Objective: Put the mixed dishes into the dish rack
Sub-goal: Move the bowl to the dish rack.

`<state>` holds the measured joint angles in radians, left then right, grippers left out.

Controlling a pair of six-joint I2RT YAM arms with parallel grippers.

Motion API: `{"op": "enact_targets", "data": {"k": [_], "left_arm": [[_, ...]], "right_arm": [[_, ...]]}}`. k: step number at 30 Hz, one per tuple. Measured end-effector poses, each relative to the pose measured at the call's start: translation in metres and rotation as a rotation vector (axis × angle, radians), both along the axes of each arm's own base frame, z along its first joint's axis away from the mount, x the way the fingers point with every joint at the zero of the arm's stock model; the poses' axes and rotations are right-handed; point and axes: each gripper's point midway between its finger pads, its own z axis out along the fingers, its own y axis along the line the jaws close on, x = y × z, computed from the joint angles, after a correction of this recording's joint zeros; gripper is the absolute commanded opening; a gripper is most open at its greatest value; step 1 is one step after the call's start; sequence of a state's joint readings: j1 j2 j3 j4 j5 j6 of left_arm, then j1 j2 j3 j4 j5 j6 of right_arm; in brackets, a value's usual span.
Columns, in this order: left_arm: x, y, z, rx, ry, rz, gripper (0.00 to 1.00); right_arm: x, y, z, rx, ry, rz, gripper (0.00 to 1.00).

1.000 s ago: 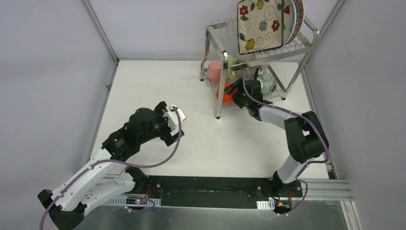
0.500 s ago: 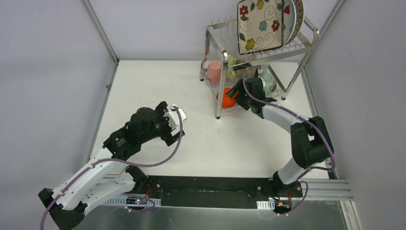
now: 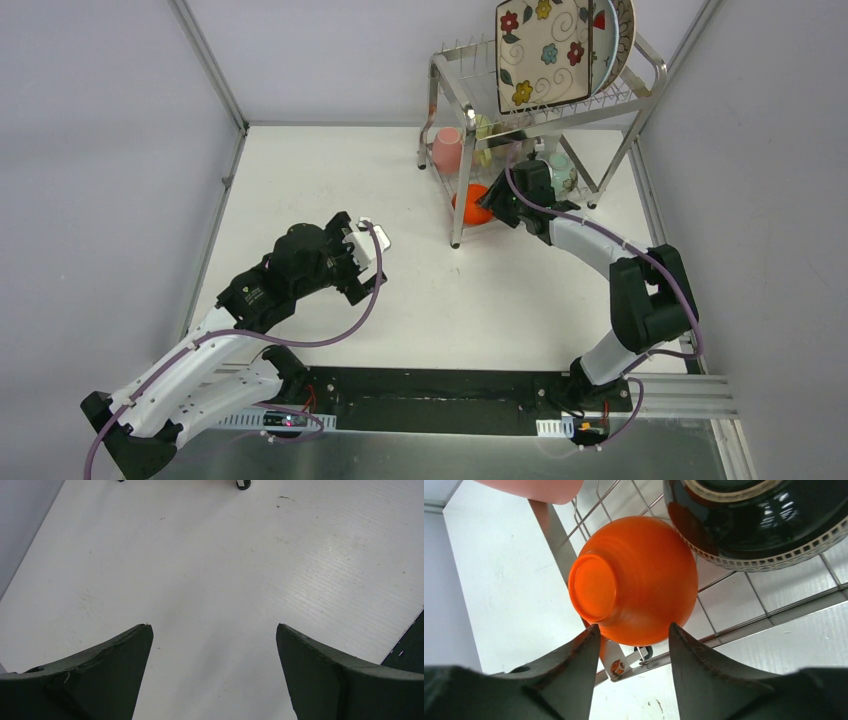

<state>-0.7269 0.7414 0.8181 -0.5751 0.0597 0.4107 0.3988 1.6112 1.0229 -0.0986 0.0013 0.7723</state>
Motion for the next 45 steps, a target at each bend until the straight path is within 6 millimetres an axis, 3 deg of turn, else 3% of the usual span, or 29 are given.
{"op": "enact_targets", "data": {"k": [8, 18, 26, 31, 36, 38, 45], "left_arm": [[0.0, 0.0, 0.0, 0.0, 0.0, 0.0, 0.99], [0.0, 0.0, 0.0, 0.0, 0.0, 0.001, 0.99], [0.0, 0.0, -0.001, -0.005, 0.007, 0.006, 0.99], [-0.001, -0.004, -0.004, -0.023, 0.041, 0.008, 0.99], [-0.001, -0.012, -0.005, -0.079, 0.088, 0.025, 0.99], [0.003, -0.013, -0.005, -0.113, 0.11, 0.065, 0.99], [0.016, -0.01, 0.008, -0.276, 0.212, 0.286, 0.99]], "right_arm": [[0.004, 0.009, -0.002, 0.027, -0.007, 0.029, 0.49], [0.026, 0.013, -0.007, 0.01, -0.039, 0.019, 0.45], [0.028, 0.009, 0.002, -0.012, -0.081, 0.018, 0.53], [0.007, -0.001, 0.019, -0.029, -0.111, 0.044, 0.66], [-0.031, -0.015, 0.036, -0.074, -0.106, 0.104, 0.77], [-0.048, -0.022, 0.049, -0.088, -0.123, 0.122, 0.98], [-0.108, -0.045, 0.103, -0.11, -0.242, 0.192, 1.0]]}}
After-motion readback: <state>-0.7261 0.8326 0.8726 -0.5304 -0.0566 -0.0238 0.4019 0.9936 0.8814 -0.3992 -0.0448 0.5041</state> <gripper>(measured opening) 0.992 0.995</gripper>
